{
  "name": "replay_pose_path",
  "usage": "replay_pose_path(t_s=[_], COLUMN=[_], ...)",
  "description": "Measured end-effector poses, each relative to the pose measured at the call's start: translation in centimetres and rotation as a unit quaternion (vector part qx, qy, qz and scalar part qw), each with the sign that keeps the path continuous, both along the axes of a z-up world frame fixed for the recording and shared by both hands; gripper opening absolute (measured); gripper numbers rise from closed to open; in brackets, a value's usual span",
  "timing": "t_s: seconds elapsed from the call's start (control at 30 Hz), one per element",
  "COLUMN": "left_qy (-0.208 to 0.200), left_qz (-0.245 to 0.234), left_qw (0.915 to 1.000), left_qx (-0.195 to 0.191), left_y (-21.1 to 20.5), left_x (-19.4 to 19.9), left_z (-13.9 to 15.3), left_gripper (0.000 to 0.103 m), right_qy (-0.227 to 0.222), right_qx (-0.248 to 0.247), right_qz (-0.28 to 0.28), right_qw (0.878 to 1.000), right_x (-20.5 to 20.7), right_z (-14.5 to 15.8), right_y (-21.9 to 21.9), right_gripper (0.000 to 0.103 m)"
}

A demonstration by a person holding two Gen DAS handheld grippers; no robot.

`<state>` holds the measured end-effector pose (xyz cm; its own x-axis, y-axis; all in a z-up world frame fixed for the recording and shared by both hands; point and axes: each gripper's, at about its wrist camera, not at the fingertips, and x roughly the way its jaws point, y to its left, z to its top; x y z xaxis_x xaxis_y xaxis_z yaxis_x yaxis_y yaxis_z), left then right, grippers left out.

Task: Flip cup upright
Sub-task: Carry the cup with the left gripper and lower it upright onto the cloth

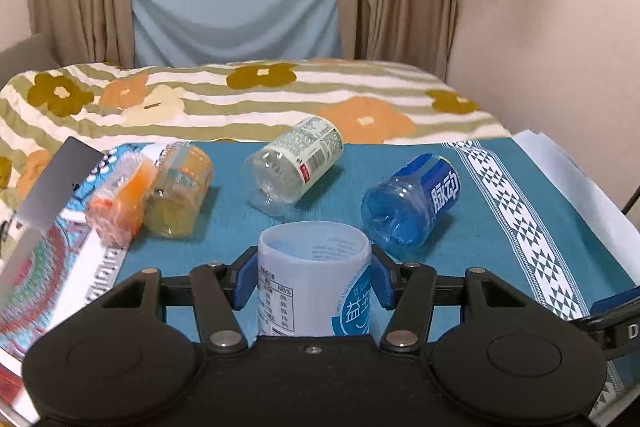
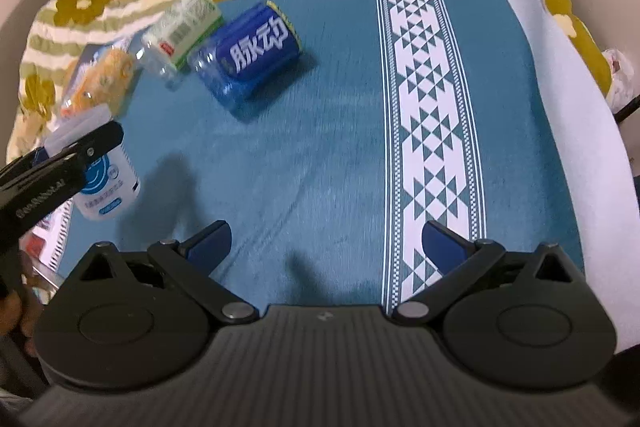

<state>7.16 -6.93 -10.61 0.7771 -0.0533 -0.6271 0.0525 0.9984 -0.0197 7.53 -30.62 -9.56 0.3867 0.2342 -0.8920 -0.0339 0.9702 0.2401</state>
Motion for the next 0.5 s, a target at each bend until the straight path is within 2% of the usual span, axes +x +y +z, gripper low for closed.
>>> replay_pose_path(t_s=[0.17, 0.33, 0.5], left_qy=[-0.033, -0.05, -0.061], left_qz=[0.022, 0.03, 0.023], left_qw=[0.9987, 0.9978, 0.9978], left_qx=[-0.031, -0.031, -0.009], left_y=[0.6, 0.4, -0.2], left_x=[-1.3, -3.0, -4.6], left_z=[-1.7, -2.5, -2.9], left_gripper=[0.061, 0.062, 0.063], right_qy=[-0.002, -0.007, -0.012], right_qx=[-0.027, -0.043, -0.047], right_qz=[0.009, 0.027, 0.043], right_qw=[1.0, 0.999, 0.998], right_x=[-0.4, -0.7, -0.9], right_z=[-0.7, -1.1, -1.1], right_y=[0.6, 1.1, 1.8], right_gripper=[0.103, 0.103, 0.103])
